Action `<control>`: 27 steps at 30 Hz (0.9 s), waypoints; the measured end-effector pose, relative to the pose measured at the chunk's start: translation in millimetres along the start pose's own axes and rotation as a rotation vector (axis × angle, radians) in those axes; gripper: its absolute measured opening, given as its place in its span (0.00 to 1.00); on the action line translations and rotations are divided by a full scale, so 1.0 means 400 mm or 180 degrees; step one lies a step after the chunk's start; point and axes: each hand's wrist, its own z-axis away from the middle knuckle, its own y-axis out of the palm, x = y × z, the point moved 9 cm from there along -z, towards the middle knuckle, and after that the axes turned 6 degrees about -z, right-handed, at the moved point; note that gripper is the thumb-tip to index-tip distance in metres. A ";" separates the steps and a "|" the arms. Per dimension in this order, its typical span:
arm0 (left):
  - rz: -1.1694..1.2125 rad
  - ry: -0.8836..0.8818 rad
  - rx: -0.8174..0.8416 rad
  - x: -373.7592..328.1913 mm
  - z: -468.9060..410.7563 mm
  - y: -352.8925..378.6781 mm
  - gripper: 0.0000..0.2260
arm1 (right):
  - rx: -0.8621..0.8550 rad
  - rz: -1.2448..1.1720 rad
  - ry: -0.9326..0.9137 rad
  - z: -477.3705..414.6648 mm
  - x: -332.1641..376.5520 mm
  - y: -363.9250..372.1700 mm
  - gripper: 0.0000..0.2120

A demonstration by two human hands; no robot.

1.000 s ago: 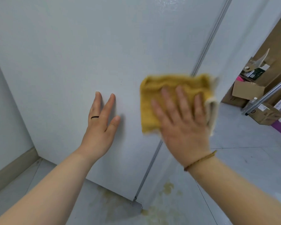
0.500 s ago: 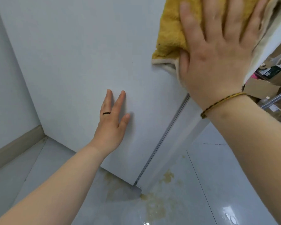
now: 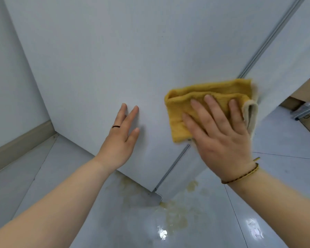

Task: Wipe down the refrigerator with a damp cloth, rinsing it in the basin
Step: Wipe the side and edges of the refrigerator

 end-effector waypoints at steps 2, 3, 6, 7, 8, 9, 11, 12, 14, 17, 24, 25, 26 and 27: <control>-0.0014 0.0043 -0.0003 0.004 -0.001 0.008 0.23 | 0.0002 0.0060 -0.0008 0.019 0.004 -0.006 0.15; -0.0019 0.0066 -0.0004 0.007 -0.002 0.012 0.24 | 0.0072 0.0011 -0.0097 0.051 0.028 0.008 0.16; -0.0034 0.0127 -0.0022 0.012 -0.003 0.022 0.24 | 0.0677 -0.0211 -0.0401 0.192 0.133 0.108 0.18; -0.0030 0.0156 -0.0027 0.011 -0.003 0.023 0.23 | 0.0924 -0.0287 -0.0462 0.236 0.167 0.145 0.19; -0.0014 0.0177 -0.0019 0.012 -0.003 0.025 0.23 | 0.1106 -0.0335 -0.0503 0.278 0.200 0.179 0.21; 0.0016 0.0202 -0.0016 0.013 -0.005 0.024 0.23 | 0.1300 -0.0351 -0.0528 0.314 0.229 0.209 0.23; 0.0042 0.0244 0.0023 0.019 -0.007 0.026 0.23 | 0.1654 -0.0380 -0.0582 0.370 0.287 0.262 0.24; 0.0036 0.0266 0.0068 0.023 -0.007 0.027 0.23 | 0.1753 -0.0508 -0.0579 0.386 0.313 0.276 0.23; 0.0015 0.0286 0.0181 0.027 -0.005 0.030 0.23 | 0.1997 -0.0964 -0.0464 0.384 0.353 0.285 0.23; 0.0064 0.0228 0.0342 0.030 0.009 0.032 0.22 | 0.1940 -0.1848 -0.0044 0.332 0.358 0.258 0.16; 0.0054 0.0214 0.0941 -0.006 0.079 0.065 0.25 | 0.1621 -0.4188 0.1775 0.240 0.252 0.158 0.11; 0.0067 0.0231 0.1120 -0.021 0.091 0.071 0.23 | 0.1621 -0.4615 0.2347 0.227 0.220 0.143 0.10; 0.0072 0.0263 0.1238 -0.051 0.095 0.064 0.21 | 0.1594 -0.5037 0.2889 0.212 0.183 0.122 0.09; 0.0079 0.0278 0.1335 -0.071 0.105 0.057 0.22 | 0.1437 -0.5268 0.3240 0.206 0.154 0.101 0.09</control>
